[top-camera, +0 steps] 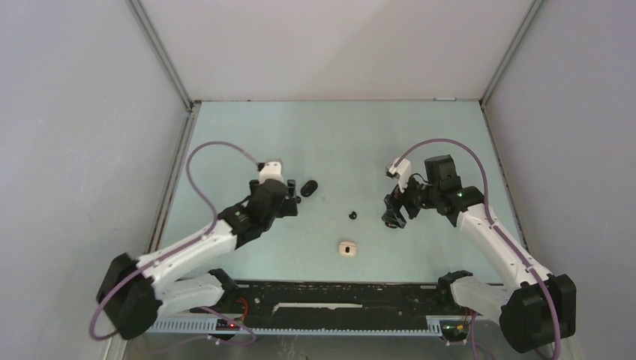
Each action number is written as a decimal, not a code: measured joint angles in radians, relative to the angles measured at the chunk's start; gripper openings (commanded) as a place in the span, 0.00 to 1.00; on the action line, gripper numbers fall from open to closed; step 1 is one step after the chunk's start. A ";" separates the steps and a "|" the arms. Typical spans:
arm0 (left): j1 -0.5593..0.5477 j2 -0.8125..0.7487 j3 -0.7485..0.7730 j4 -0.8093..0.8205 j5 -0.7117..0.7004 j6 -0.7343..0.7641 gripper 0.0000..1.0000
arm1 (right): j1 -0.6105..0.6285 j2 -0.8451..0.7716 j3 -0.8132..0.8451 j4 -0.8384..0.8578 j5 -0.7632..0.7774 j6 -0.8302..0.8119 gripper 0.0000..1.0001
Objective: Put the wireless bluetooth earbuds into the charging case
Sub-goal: Adjust the charging case at the center of the board.
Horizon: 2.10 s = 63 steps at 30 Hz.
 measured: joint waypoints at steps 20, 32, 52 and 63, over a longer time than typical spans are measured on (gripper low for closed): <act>0.049 0.737 0.423 0.130 0.230 0.256 0.67 | 0.037 -0.035 0.000 -0.023 0.019 -0.030 0.82; 0.047 0.764 0.423 0.154 0.290 0.209 0.65 | 0.037 -0.035 0.000 -0.036 0.032 -0.042 0.82; 0.019 0.690 0.542 0.108 0.316 0.209 0.73 | 0.049 -0.032 0.000 -0.045 0.057 -0.053 0.82; 0.138 0.940 0.786 -0.015 0.345 0.210 0.71 | 0.050 -0.013 0.000 -0.055 0.057 -0.061 0.82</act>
